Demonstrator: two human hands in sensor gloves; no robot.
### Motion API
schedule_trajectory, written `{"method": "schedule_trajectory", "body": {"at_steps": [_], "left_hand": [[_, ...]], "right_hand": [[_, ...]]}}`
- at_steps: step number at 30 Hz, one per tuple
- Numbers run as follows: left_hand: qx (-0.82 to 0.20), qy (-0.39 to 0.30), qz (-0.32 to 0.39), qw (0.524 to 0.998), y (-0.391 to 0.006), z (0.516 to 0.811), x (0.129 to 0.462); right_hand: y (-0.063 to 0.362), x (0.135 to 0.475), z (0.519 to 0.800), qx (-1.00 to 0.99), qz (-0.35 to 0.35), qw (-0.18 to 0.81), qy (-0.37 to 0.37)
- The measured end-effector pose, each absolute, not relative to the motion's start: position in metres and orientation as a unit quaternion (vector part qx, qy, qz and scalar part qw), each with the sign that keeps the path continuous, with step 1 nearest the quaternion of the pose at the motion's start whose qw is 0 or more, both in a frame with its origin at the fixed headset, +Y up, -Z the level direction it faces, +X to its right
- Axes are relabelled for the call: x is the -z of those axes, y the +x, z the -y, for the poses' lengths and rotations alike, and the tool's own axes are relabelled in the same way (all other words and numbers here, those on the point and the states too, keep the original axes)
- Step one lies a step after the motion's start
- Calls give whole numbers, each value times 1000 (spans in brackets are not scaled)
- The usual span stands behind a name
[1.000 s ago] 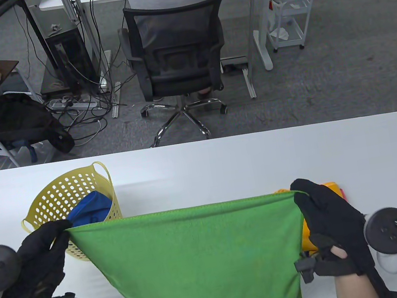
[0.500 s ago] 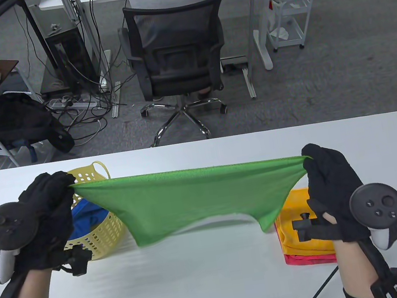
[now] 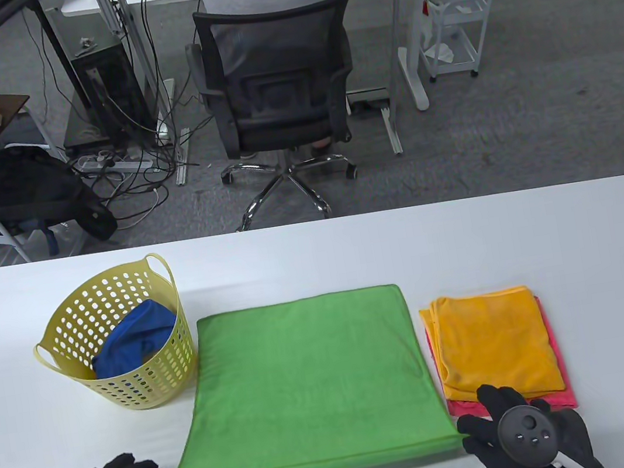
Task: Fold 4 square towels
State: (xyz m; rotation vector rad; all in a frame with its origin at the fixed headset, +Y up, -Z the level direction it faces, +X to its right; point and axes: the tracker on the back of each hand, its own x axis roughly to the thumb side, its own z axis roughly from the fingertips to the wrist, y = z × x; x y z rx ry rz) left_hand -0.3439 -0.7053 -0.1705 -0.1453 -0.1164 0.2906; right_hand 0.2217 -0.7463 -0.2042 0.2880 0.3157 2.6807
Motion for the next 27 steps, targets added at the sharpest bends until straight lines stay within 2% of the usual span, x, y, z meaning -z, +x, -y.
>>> {"method": "schedule_trajectory", "body": {"at_steps": [4,8,13,18,23,27], "left_hand": [[-163,-94,48,981,-349,709,148],[-155,-104,30,982,-349,715,156],[-134,-141,-17,981,-353,725,189],[-90,-155,-85,980,-360,731,224],[-79,-180,-143,970,-360,755,263],[-43,-191,-165,967,-357,774,272]], "right_hand": [[222,185,746,-959,-131,214,132],[218,189,742,-965,-105,207,120],[197,230,739,-967,-112,202,104],[167,293,734,-969,-111,206,82],[136,358,764,-988,-117,98,22],[122,378,789,-993,-113,37,4]]}}
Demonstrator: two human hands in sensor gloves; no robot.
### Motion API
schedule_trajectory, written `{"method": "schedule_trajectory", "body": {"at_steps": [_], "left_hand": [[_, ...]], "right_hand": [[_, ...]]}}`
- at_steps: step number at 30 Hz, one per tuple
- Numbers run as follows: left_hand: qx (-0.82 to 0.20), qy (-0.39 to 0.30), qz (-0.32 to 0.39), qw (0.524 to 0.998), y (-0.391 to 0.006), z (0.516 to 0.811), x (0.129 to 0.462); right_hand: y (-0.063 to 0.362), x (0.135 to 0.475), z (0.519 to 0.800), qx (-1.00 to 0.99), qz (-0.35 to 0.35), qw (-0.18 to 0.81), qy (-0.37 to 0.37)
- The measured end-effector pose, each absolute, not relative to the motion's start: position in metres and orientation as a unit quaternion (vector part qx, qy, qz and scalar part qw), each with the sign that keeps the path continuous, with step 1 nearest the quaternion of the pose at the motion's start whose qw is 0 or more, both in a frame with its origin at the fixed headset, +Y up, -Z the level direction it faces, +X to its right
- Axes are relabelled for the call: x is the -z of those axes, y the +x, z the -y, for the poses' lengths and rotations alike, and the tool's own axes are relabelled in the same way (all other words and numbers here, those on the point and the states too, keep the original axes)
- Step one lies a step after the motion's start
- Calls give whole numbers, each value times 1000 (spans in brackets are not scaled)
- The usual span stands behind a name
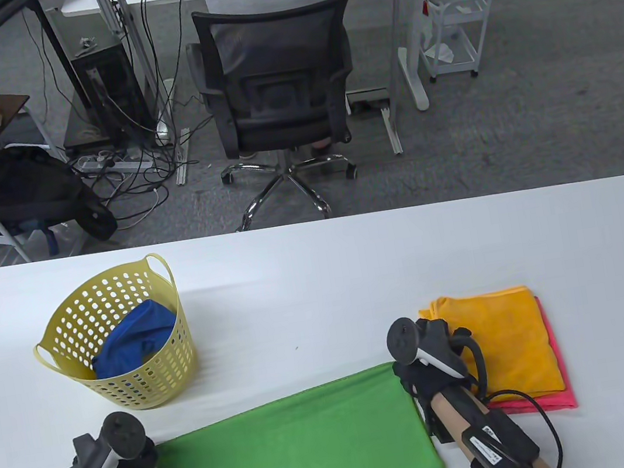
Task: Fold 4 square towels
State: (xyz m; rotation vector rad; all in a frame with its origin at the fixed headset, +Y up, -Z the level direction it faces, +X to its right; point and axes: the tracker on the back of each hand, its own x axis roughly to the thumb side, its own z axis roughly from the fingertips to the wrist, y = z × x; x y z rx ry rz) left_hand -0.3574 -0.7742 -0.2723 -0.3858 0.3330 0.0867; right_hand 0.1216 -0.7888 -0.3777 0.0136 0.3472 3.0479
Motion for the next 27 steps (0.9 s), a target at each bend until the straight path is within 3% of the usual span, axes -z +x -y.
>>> {"method": "schedule_trajectory", "body": {"at_steps": [7,12,15,19,21,23,27], "left_hand": [[14,-172,-171,970,-348,786,272],[-14,-162,-177,971,-356,786,269],[-54,-165,-175,969,-365,782,269],[-87,-166,-178,966,-378,780,270],[-113,-166,-178,963,-383,778,269],[-129,-159,-177,963,-386,775,267],[-151,-142,-167,964,-388,768,264]], "right_hand": [[110,374,800,-999,-44,-25,7],[126,365,765,-998,-43,52,-5],[134,357,753,-984,-136,108,-31],[123,348,775,-966,-240,80,-42],[113,345,787,-965,-258,34,-43],[103,343,791,-972,-233,3,-38],[106,348,796,-963,-257,57,-52]]}}
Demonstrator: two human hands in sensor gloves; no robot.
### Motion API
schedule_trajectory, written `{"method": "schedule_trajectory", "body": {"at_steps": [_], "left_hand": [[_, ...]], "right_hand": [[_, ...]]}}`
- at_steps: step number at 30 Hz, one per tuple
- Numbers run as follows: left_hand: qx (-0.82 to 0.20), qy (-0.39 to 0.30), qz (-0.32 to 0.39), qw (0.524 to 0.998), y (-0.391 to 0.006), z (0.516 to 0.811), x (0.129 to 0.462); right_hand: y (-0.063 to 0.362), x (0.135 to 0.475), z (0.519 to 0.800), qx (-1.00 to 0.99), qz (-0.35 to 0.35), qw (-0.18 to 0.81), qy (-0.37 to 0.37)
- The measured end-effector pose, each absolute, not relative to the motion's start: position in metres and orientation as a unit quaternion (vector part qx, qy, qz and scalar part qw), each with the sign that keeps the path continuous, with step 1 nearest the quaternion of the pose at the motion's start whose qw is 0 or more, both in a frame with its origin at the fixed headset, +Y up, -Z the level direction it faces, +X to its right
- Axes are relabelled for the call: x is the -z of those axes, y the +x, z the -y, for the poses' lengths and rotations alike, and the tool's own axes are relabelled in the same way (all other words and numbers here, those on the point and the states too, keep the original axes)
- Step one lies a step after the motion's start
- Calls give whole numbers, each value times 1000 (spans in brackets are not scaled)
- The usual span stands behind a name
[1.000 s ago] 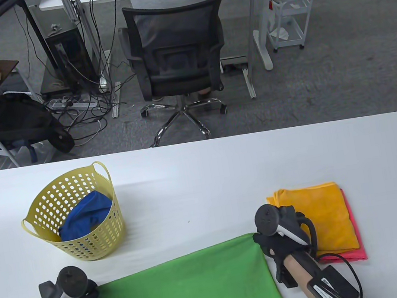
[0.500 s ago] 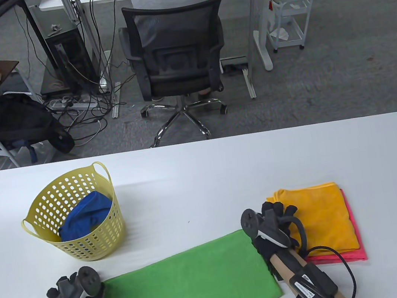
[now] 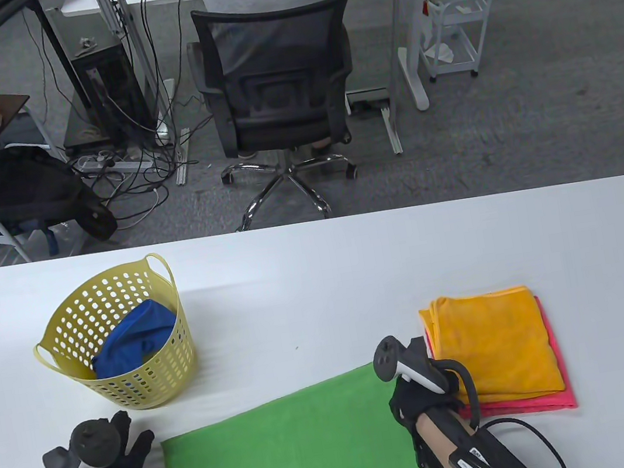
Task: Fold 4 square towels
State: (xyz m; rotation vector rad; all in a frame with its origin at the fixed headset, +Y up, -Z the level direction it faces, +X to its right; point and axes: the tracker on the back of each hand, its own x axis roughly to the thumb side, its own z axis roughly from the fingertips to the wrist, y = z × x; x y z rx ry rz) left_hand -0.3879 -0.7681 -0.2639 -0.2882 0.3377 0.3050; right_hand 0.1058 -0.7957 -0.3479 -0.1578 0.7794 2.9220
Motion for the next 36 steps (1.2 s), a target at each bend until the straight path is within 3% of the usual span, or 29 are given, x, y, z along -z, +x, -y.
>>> {"method": "schedule_trajectory", "body": {"at_steps": [6,11,16,22,26,29,36], "left_hand": [[-171,-139,-157,963,-390,765,263],[-186,-126,-142,964,-388,759,259],[-191,-120,-128,966,-384,756,256],[-194,-116,-112,968,-380,753,254],[-199,-118,-104,967,-379,753,254],[-200,-118,-101,967,-379,755,254],[-190,-105,-101,971,-378,754,252]], "right_hand": [[108,344,788,-960,-247,126,-47],[120,326,771,-945,-212,249,-24],[149,318,756,-943,-174,280,-55],[187,311,718,-931,-121,329,-105],[161,299,697,-930,-99,347,-68],[116,293,692,-928,-109,356,-17],[1,305,723,-919,-179,346,52]]}}
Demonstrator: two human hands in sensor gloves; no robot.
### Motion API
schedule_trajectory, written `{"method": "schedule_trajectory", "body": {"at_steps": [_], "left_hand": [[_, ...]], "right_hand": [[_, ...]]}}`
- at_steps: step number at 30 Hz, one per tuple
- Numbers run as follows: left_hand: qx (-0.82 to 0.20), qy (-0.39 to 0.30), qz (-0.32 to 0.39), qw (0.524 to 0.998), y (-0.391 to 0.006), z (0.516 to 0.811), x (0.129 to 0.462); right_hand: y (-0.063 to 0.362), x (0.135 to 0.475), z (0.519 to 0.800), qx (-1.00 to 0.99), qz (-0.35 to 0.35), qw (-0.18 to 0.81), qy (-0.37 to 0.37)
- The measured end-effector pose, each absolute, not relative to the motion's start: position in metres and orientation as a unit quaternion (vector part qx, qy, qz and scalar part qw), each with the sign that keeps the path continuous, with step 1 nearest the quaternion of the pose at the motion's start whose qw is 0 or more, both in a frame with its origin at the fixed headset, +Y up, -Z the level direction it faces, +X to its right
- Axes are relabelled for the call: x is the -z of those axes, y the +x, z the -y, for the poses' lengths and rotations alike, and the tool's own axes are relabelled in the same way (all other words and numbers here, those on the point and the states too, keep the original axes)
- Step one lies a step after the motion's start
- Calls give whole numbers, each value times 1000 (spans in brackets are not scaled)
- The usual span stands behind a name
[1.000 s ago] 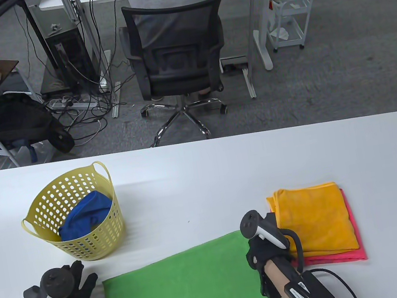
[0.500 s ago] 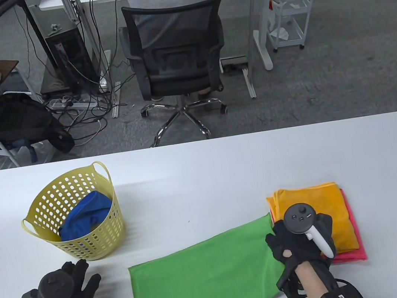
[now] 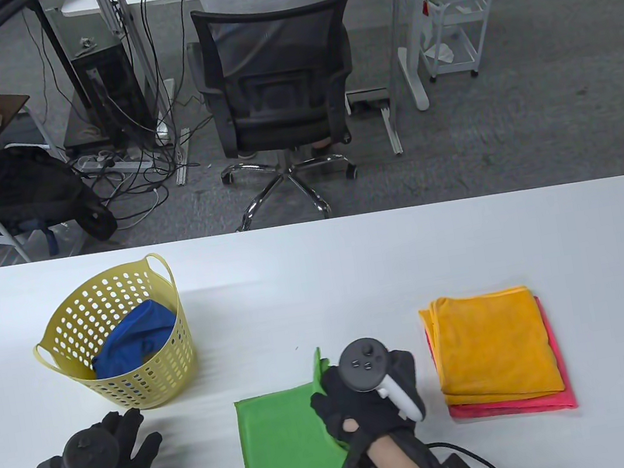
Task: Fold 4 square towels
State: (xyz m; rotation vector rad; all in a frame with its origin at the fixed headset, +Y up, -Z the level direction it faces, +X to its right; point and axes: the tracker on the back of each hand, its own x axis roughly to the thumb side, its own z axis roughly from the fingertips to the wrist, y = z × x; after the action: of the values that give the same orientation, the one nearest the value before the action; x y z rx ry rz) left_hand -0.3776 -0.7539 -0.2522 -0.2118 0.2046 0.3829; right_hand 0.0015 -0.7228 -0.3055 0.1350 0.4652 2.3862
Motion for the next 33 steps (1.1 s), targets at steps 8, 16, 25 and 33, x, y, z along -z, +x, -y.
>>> {"method": "schedule_trajectory", "body": {"at_steps": [8,16,25,33], "left_hand": [[-190,-108,-102,970,-377,753,252],[-192,-116,-86,971,-372,753,251],[-196,-110,-81,971,-372,751,249],[-189,-114,-79,972,-369,754,249]], "right_hand": [[-75,306,777,-925,-260,263,81],[-59,293,743,-840,-315,413,155],[63,316,737,-939,-252,223,-72],[40,312,796,-962,-240,93,-90]]}}
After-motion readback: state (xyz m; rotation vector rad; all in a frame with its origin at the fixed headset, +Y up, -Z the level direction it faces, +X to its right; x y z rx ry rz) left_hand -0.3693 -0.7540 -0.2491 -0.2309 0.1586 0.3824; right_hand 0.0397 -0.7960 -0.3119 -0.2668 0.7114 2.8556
